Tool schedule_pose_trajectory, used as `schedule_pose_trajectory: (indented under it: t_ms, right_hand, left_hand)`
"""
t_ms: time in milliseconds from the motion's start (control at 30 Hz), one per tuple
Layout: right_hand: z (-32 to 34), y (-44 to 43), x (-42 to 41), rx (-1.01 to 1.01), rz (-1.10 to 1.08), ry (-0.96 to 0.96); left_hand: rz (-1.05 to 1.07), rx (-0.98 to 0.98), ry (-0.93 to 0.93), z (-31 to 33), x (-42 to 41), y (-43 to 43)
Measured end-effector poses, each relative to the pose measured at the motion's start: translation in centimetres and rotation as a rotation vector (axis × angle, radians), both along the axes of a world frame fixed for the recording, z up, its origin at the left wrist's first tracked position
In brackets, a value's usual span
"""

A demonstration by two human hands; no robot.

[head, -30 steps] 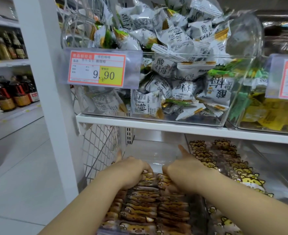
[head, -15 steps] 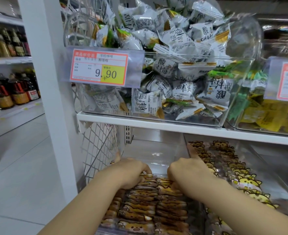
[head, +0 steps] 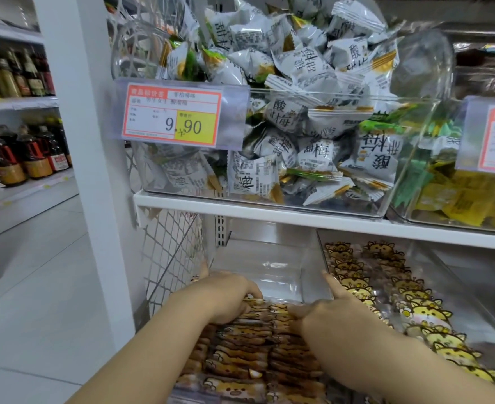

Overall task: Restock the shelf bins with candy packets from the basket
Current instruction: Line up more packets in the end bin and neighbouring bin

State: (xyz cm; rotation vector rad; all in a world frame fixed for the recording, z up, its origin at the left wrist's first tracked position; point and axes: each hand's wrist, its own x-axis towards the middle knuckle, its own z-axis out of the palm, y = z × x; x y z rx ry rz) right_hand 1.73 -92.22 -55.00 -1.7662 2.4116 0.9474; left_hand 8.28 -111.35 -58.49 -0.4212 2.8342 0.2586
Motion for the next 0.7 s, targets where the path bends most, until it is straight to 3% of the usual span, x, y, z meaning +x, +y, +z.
schedule_pose_trajectory:
  t_ms: [267, 700]
  right_hand:
    - [-0.1, -0.5, -0.8, 0.107, 0.019, -0.085]
    - [1.0, -0.2, 0.0, 0.025, -0.100, -0.199]
  left_hand:
    - [0.017, 0.096, 0.024, -0.1, -0.1, 0.1]
    - [0.016, 0.096, -0.008, -0.1, -0.3, 0.2]
